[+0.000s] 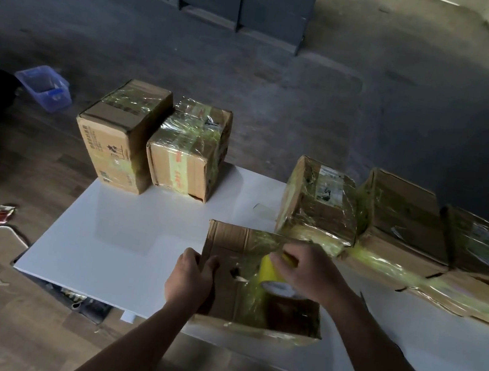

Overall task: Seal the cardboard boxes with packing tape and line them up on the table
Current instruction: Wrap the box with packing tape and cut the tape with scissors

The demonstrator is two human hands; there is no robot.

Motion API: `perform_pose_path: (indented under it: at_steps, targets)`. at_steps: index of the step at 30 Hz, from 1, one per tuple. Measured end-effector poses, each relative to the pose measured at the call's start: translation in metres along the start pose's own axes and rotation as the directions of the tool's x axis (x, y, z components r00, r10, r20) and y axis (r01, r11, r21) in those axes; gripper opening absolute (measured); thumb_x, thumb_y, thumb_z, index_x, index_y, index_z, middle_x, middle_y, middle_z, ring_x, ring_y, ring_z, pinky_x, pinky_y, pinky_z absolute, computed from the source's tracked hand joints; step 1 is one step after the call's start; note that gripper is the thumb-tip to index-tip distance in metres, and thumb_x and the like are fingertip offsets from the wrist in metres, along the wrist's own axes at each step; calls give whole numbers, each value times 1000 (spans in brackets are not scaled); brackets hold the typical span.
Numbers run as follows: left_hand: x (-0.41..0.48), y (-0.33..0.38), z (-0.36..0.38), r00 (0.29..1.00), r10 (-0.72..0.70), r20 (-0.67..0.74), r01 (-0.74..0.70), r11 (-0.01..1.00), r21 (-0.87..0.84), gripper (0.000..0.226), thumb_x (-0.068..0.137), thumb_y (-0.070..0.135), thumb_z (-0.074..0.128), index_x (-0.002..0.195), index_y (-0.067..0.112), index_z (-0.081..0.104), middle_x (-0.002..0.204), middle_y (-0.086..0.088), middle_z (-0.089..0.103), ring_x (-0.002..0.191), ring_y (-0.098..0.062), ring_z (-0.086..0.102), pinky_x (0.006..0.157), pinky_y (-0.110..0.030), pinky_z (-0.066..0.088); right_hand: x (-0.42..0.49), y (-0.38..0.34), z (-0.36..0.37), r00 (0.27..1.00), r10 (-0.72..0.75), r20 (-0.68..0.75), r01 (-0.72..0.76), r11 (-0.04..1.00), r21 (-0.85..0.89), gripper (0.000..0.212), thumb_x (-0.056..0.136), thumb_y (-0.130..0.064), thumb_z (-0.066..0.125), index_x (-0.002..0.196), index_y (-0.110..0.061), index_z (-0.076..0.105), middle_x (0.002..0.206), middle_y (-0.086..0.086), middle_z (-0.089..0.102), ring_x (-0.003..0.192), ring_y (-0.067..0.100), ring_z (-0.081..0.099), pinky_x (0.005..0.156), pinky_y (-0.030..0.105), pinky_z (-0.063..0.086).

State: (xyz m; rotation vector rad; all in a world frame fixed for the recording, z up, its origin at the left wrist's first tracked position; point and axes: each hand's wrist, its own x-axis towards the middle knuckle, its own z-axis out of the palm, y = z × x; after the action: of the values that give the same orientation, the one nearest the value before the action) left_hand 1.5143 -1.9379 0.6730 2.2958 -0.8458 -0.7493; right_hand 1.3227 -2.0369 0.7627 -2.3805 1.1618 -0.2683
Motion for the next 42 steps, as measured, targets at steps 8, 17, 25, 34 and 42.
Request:
perform_pose_path:
  at_steps: [8,17,25,34,42]
  targets:
    - [-8,6,-2,850,502,-157,-443,844,301,34,85,23,61,115,6,61,113,-14,58,96,-31,59,73,-41,50,-3,6,-2,998,50,29,-48,995,-89,42,92,-41,50,61,-13,50,55,0,45,49,13,41,50,28,33]
    - [-42,4,16,674,629,387,-733,499,463,79,95,63,19,153,9,11,159,-7,2,148,-21,-1,120,-39,2,-10,19,1,997,79,5,-79,986,150,44,92,-42,53,65,-9,54,54,0,45,47,10,38,49,26,31]
    - [-43,10,9,681,553,480,-730,467,499,92,87,74,9,153,12,-9,154,-2,-22,144,-17,-23,119,-35,-14,-20,35,-3,989,141,36,-144,922,358,36,91,-48,56,63,-25,54,53,-8,46,49,8,41,53,27,33]
    - [-48,28,18,666,555,498,-744,452,492,93,84,75,7,153,13,-4,156,-6,-17,145,-22,-18,120,-48,-7,-17,41,-9,994,63,-91,-69,996,-64,46,92,-39,55,53,-20,40,47,-1,42,44,13,39,46,24,26]
    - [-52,35,48,631,589,504,-776,467,424,89,89,72,15,153,14,-9,158,-2,-17,145,-17,-21,119,-45,-10,-34,63,-21,981,194,25,-190,920,344,39,93,-44,53,80,-10,66,67,9,60,59,16,53,54,25,37]
